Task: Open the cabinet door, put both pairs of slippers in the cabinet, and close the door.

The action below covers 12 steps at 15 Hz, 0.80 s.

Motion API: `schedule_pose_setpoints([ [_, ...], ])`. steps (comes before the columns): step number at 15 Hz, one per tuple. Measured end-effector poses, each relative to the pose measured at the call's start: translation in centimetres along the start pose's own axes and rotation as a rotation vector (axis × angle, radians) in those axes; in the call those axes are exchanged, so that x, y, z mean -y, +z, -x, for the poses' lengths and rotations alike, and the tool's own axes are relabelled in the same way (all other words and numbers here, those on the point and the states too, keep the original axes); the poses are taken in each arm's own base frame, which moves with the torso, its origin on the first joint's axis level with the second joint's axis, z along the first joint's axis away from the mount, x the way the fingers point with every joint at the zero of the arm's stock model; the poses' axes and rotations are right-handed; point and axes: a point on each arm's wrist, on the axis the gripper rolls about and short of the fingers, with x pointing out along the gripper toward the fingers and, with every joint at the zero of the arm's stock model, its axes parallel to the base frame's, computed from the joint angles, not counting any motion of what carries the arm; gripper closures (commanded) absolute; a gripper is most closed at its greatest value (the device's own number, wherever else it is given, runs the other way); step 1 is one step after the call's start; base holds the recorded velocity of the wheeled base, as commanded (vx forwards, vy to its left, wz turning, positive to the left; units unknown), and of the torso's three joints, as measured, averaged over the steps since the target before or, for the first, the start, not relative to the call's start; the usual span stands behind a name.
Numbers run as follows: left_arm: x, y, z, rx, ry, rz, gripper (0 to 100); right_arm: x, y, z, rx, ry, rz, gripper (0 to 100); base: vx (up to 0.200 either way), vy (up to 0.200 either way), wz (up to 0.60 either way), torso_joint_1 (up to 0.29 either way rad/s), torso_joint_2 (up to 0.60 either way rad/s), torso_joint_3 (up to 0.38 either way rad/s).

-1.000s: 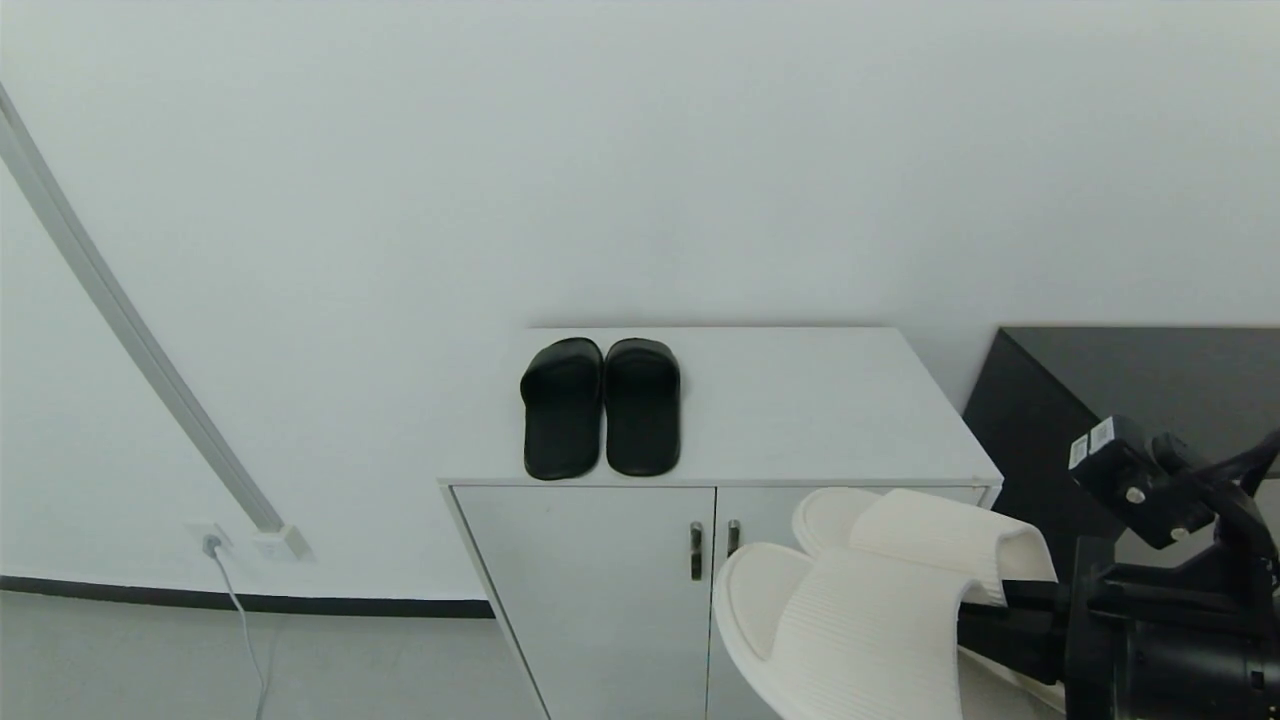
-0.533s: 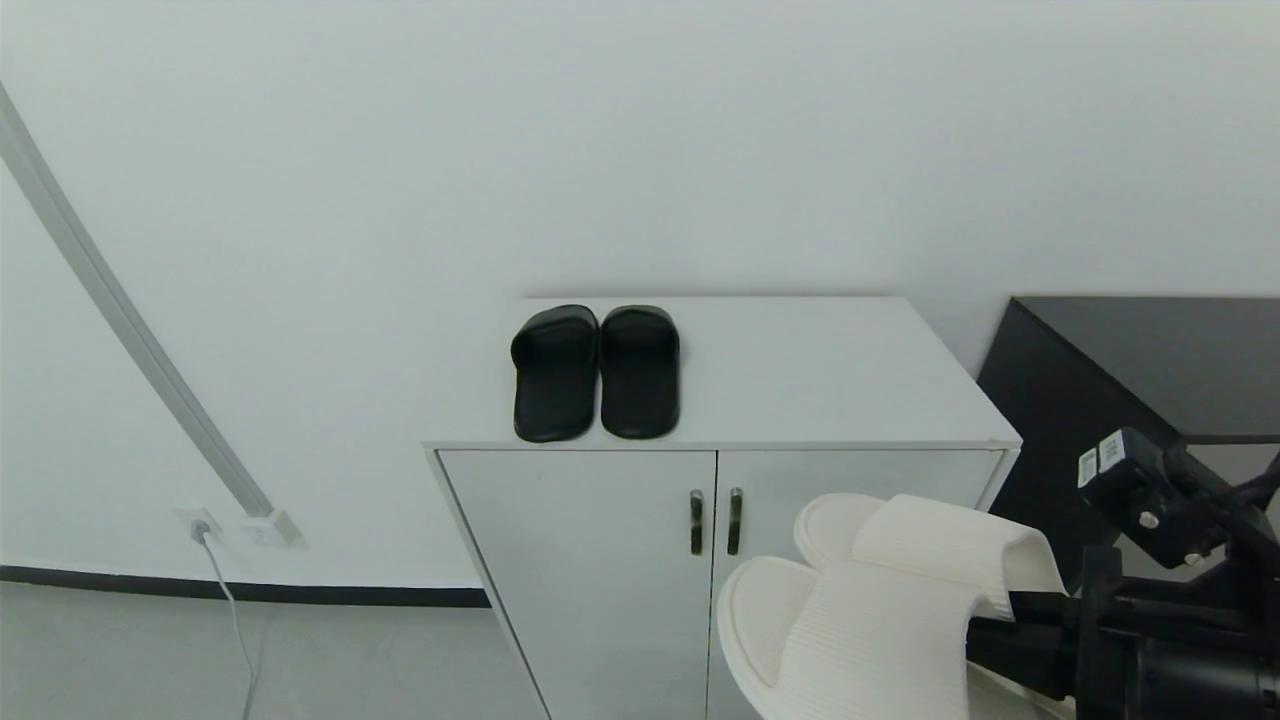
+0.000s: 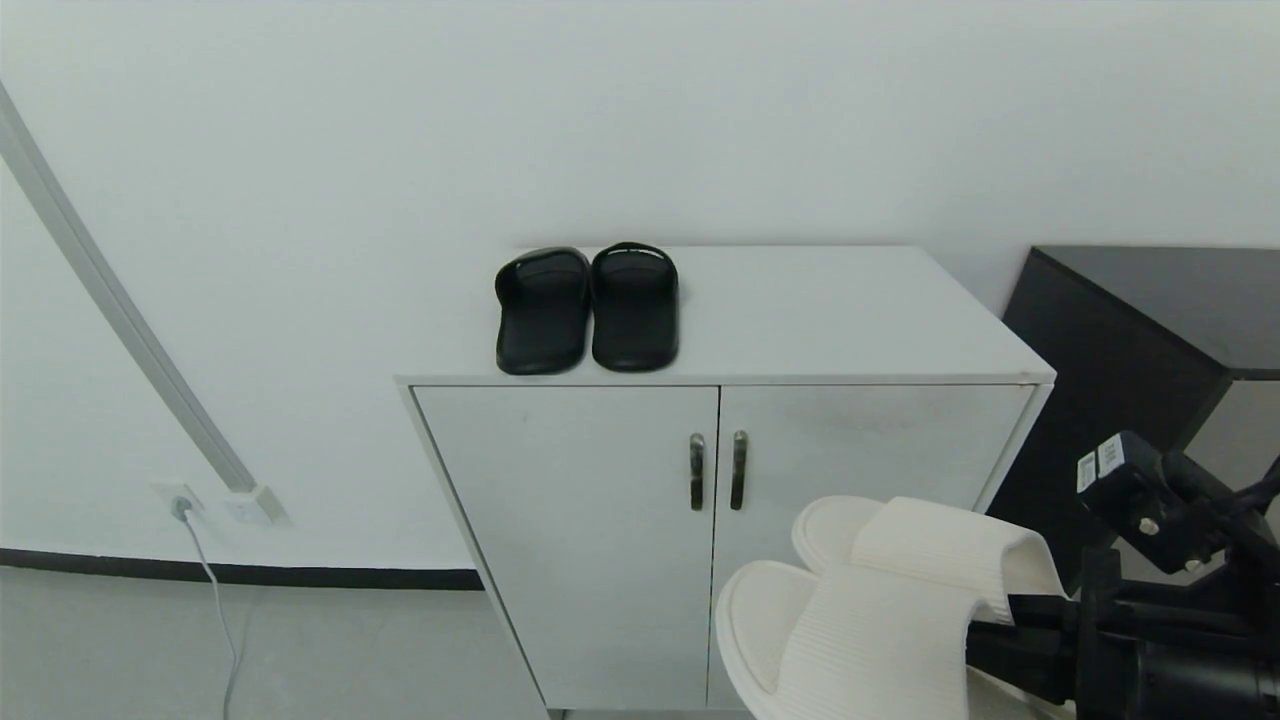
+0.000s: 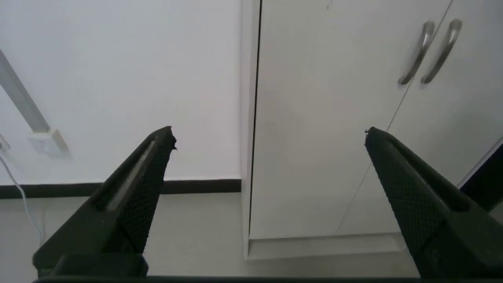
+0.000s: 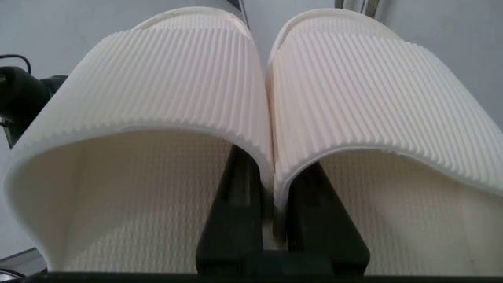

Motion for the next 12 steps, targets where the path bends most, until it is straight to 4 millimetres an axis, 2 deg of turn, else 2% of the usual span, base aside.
schedule_pose_setpoints([
  [12, 0.00, -0.04, -0.01, -0.001, -0.001, -0.015, 0, -0.12, -0.26, -0.10, -0.012, 0.007, 0.001, 100, 0.000, 0.000, 0.00, -0.145, 0.48, 0.334],
])
